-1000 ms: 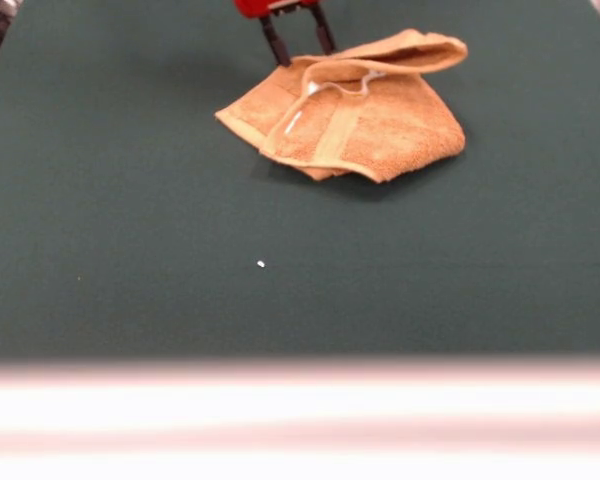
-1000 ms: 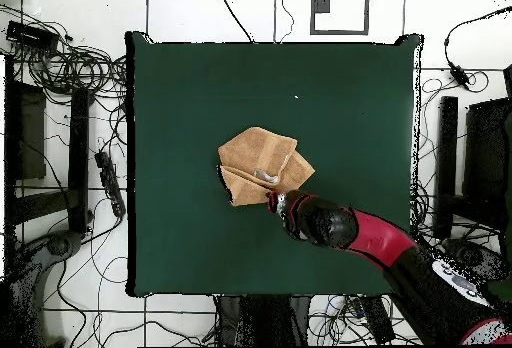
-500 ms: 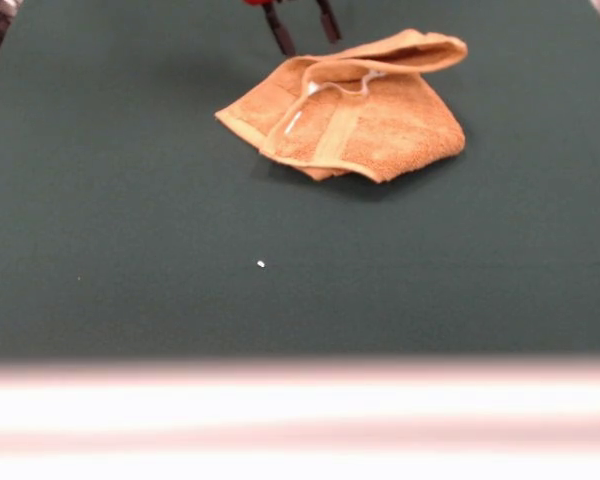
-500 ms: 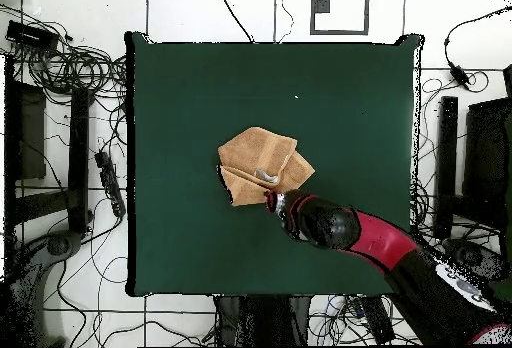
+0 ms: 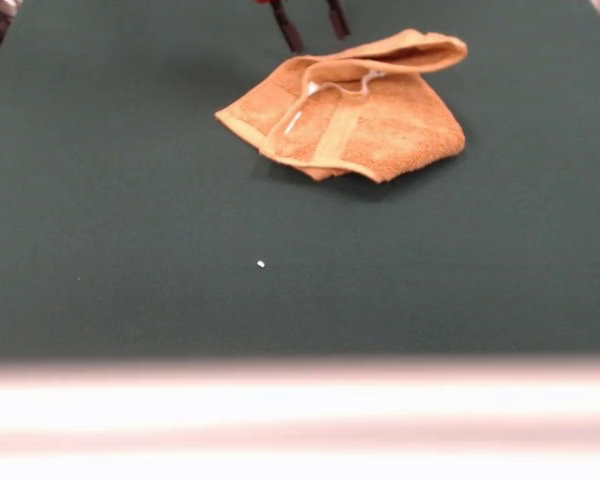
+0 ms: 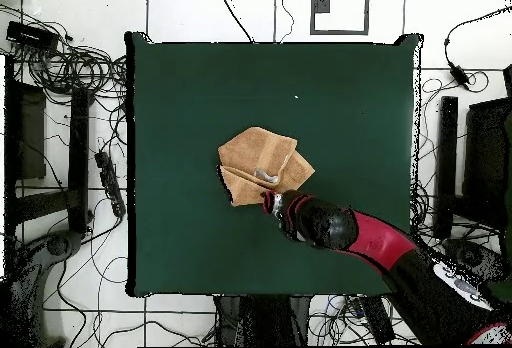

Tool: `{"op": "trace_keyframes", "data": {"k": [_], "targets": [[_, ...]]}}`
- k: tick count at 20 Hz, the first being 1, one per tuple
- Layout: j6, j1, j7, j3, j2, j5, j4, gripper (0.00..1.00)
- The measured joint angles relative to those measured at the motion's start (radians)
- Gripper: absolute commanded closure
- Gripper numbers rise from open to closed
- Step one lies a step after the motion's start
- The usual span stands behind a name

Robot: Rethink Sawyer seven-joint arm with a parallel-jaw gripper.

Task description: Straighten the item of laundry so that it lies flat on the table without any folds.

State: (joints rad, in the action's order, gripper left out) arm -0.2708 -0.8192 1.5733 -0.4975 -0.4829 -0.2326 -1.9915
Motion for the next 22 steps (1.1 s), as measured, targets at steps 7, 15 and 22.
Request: {"op": "trace_keyframes", "data": {"k": [7, 15, 22], "targets": [[0.000, 0.000, 0.000, -0.007, 0.002, 0.001, 0.000, 0.00], [0.035, 0.000, 0.000, -0.011, 0.012, 0.001, 0.000, 0.00], [0.118, 0.000, 0.000, -0.011, 0.022, 0.001, 0.003, 0.00]]}}
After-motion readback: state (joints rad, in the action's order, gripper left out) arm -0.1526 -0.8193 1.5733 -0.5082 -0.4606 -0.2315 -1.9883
